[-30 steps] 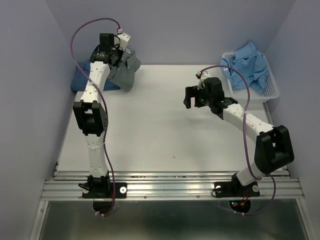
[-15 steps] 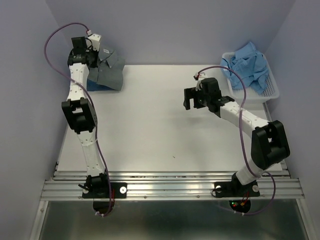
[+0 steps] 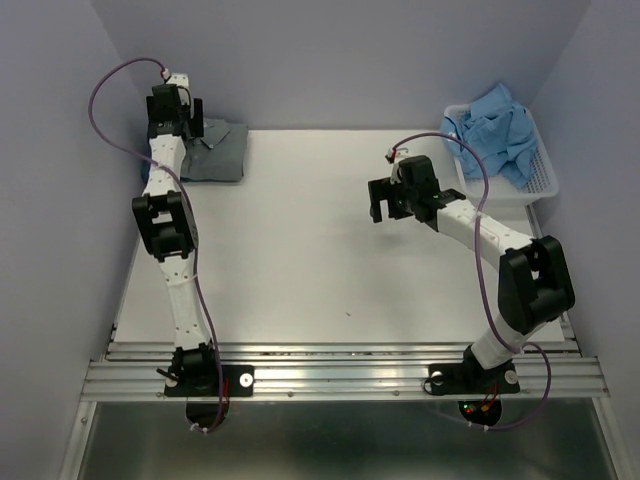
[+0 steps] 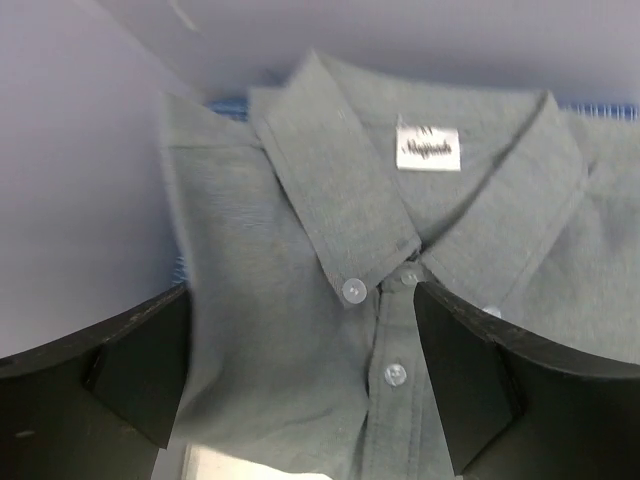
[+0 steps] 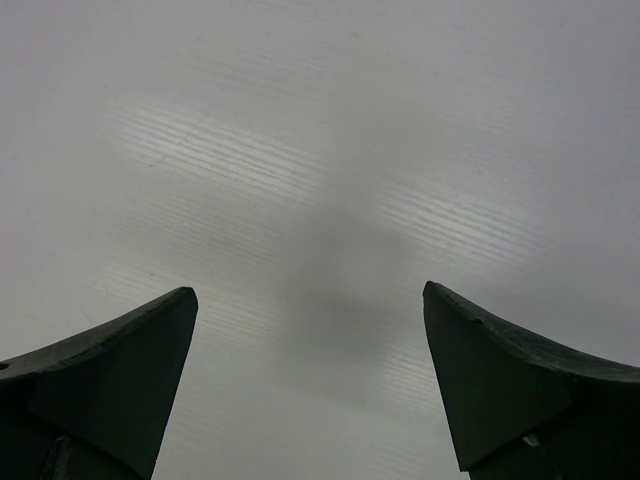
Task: Fold and stack the long sleeve shirts
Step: Neatly place the folded shirt to the corner
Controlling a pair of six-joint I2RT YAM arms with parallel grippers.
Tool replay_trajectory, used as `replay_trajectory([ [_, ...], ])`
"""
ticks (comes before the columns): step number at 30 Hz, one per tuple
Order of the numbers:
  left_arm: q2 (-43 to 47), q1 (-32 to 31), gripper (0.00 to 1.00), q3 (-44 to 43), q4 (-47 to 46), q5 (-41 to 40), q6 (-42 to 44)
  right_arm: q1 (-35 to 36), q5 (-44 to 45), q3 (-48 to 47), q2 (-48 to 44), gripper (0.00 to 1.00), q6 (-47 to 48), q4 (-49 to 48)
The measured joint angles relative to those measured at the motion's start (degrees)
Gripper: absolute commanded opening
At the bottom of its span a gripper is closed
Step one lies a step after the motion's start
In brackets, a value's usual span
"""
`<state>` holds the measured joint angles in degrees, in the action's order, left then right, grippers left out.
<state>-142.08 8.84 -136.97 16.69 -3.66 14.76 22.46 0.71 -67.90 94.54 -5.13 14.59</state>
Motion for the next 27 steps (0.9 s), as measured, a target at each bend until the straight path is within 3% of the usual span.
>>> replay_trajectory([
  [7,7.3,-0.55,0.99,0.39,-2.45,-9.81,-2.91,0.0,0.48,0.0,-0.02,1.0,-1.38,0.39],
  [11,16.94,-1.44,0.99,2.08,-2.71,-13.25,-3.56,0.0,1.4,0.02,-0.28,1.0,-4.13,0.46],
  [14,29.2,-3.15,0.99,10.19,-1.6,-14.03,-5.75,0.0,4.02,0.7,-1.99,1.0,-7.67,0.44],
  [17,44.19,-5.95,0.99,25.9,-2.93,-13.11,-12.96,0.0,6.51,3.87,-6.75,1.0,-11.28,-0.13],
  [23,78.12,-15.3,0.99,73.37,-16.48,-5.03,-28.13,0.0,13.25,10.78,-16.96,1.0,-16.94,-1.53],
  [25,83.91,-17.88,0.99,83.93,-18.21,-0.9,-32.09,0.0,15.67,13.03,-19.61,1.0,-17.66,-2.21],
  [27,85.66,-19.08,0.99,88.3,-18.1,1.01,-34.8,0.0,17.05,15.37,-21.46,1.0,-17.77,-2.86],
])
